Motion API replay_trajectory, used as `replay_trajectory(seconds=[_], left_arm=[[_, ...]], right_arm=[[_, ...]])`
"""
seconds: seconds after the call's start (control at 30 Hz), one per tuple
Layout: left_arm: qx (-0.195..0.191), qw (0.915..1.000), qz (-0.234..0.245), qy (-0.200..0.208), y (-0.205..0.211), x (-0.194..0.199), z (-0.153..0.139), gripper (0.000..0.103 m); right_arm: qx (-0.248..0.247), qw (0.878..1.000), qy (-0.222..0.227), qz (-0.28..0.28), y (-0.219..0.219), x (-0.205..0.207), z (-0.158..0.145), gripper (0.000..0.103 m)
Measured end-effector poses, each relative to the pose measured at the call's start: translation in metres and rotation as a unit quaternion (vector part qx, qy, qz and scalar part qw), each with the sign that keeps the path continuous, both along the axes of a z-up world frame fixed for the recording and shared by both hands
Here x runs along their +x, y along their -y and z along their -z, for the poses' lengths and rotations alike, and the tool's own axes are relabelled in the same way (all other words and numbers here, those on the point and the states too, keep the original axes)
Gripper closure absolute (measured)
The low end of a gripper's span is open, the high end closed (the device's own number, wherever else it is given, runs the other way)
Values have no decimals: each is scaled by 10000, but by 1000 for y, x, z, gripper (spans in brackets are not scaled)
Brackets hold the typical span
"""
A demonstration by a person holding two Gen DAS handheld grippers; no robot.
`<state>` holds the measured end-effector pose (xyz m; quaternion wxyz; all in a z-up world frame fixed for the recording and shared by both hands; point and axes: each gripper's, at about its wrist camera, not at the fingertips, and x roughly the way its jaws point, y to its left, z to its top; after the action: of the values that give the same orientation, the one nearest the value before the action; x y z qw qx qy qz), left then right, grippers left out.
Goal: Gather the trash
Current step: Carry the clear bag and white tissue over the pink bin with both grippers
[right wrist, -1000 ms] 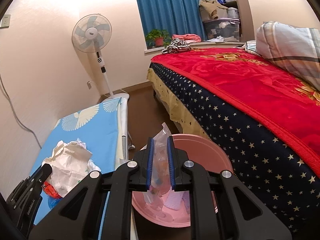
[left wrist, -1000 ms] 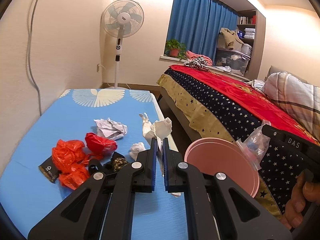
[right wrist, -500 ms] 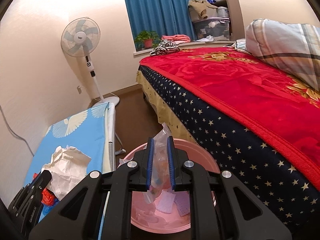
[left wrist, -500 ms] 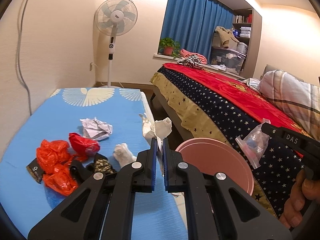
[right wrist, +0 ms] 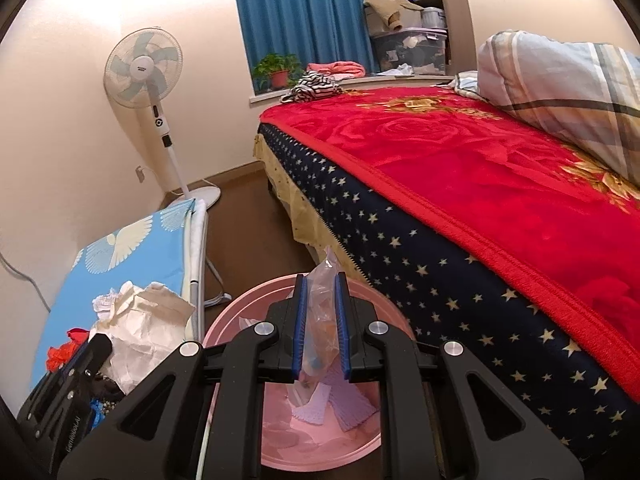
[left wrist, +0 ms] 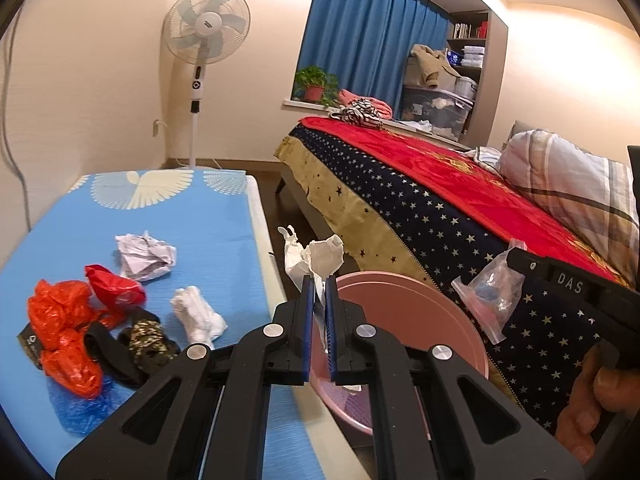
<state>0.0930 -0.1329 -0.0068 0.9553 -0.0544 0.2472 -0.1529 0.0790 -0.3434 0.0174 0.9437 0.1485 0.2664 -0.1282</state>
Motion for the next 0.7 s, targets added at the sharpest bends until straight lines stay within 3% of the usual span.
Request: replay_trajectory(seconds=[0.7], left_arm=[[18,9998,172,-29,20,10,3,97]], right_arm=[[25,9999,-34,132,11,5,1,86]])
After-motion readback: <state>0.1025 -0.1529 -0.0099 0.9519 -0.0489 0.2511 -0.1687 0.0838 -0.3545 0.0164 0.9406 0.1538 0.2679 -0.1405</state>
